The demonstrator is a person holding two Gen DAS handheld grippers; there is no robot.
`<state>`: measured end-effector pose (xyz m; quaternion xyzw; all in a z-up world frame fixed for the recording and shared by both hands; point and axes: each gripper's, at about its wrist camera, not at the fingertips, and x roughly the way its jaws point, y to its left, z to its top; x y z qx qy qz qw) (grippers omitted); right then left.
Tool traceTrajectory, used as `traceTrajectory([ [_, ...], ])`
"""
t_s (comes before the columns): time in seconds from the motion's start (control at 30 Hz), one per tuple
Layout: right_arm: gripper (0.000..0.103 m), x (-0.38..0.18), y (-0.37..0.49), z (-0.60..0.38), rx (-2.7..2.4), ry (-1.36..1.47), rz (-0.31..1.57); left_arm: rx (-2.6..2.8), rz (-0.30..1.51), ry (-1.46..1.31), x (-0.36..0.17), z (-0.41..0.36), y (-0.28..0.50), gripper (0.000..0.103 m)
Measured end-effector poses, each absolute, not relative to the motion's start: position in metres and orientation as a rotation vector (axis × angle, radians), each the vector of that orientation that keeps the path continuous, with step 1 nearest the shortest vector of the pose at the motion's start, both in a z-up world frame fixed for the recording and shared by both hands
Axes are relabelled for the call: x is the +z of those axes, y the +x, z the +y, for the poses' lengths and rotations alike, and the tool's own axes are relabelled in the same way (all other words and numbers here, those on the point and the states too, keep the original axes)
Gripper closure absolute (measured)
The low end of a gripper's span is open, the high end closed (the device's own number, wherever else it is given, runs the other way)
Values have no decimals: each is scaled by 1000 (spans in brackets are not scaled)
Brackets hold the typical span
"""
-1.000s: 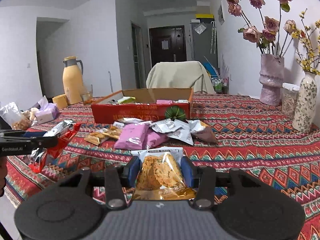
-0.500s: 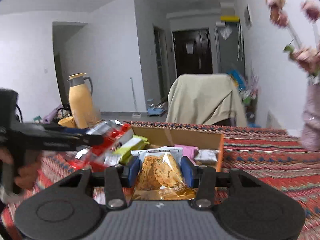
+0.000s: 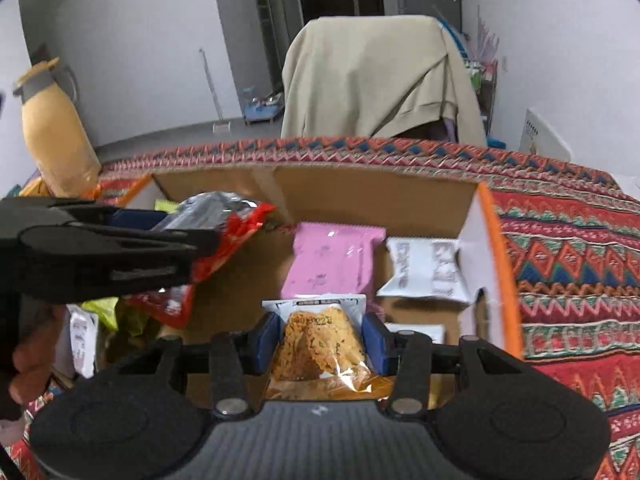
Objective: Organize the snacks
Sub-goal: 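Carry both packets over the box and lower them inside, then open both tools to release the packets into the box, then move both tools back over the snack pile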
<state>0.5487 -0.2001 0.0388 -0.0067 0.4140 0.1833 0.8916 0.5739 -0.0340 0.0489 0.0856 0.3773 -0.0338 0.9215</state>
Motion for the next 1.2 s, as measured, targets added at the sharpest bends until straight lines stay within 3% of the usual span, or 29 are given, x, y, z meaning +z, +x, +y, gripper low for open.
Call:
traceTrajectory([
  [0.1,56,32,548,-187,363,-74,883,-74,796,162,48,-32,575,44],
  [0.23,45,34,546,-187,331,-98,858,-56,778,159,57,-26,567,37],
  [0.4,42,59,523,-198,341,-92,780,-38,741,113,79,-7,540,37],
  [0.5,36,83,494,-209,346,-110,716,-40,708,102,94,0,511,36],
  [0.6,31,106,464,-221,338,-127,647,-47,658,90,115,7,474,35],
  [0.7,29,129,428,-236,334,-114,588,-68,582,74,136,16,422,27],
  [0.73,25,135,415,-241,334,-114,566,-79,558,60,141,20,403,23],
  [0.83,12,152,369,-258,324,-112,464,-85,523,5,148,34,348,21],
  [1.2,1,132,201,-296,291,-55,269,-15,348,9,106,52,167,7],
])
